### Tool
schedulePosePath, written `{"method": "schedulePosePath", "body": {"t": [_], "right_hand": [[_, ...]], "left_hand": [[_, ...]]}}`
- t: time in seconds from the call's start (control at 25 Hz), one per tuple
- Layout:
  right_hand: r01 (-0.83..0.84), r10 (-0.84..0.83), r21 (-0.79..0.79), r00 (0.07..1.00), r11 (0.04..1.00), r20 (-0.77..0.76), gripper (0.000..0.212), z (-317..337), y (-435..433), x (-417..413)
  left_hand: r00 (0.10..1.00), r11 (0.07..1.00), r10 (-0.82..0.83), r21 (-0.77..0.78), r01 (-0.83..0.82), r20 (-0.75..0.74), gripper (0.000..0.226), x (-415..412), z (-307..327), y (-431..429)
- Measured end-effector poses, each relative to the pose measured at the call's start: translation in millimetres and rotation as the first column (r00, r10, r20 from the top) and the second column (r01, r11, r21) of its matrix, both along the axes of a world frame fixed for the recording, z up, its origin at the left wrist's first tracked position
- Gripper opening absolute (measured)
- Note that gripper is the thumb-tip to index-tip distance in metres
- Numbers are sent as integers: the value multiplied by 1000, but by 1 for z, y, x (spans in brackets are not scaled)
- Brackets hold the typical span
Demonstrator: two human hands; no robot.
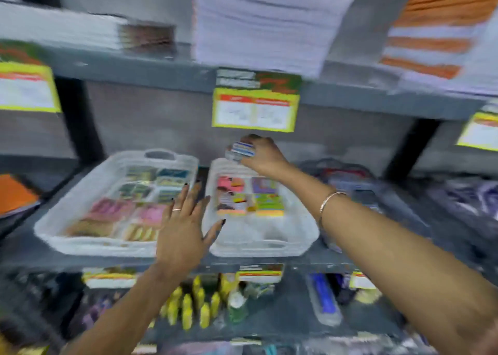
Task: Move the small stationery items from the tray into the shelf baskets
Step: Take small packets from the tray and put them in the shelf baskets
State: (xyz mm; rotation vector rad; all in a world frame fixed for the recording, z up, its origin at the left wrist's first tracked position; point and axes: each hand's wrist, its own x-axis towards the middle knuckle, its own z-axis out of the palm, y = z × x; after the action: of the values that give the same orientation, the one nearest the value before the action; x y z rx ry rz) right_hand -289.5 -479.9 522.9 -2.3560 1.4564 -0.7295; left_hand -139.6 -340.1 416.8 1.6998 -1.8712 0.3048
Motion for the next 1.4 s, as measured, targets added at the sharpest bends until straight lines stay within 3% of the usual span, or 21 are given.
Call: {"method": "schedulePosePath", "body": {"t": [0.16, 0.24, 0.32, 0.48, 0.72, 0.92, 1.16, 1.4], "right_hand": [[205, -200, 39, 975, 978, -100, 43, -18, -19, -144], [259, -253, 114, 966, 959, -61, 38, -30, -21, -202], [258, -254, 193, 966, 946, -47, 38, -43, -18, -247], [232, -177, 342, 967, 911, -183, 50, -72, -14, -301], [102, 74, 485, 941, 869, -331, 56, -111, -19, -307], [100, 88, 481, 931, 871, -353, 56, -122, -25, -307], [46, 112, 509, 955, 860, -275, 56, -135, -30, -309], [43, 112, 506, 956, 861, -271, 50, -134, -32, -306]], "left_hand": [[977, 971, -199, 151, 187, 71, 79, -123, 2, -38], [959, 956, -246, 200, 216, 138, 74, -177, 1, -48], [943, 948, -263, 234, 214, 203, 73, -221, -3, -55], [943, 931, -255, 316, 180, 215, 68, -271, -16, -73], [935, 894, -283, 413, 175, 216, 67, -299, -31, -83], [939, 910, -267, 378, 172, 215, 65, -299, -40, -80], [957, 928, -244, 322, 185, 155, 103, -303, -45, -81], [959, 931, -241, 312, 187, 146, 94, -303, -45, -82]]}}
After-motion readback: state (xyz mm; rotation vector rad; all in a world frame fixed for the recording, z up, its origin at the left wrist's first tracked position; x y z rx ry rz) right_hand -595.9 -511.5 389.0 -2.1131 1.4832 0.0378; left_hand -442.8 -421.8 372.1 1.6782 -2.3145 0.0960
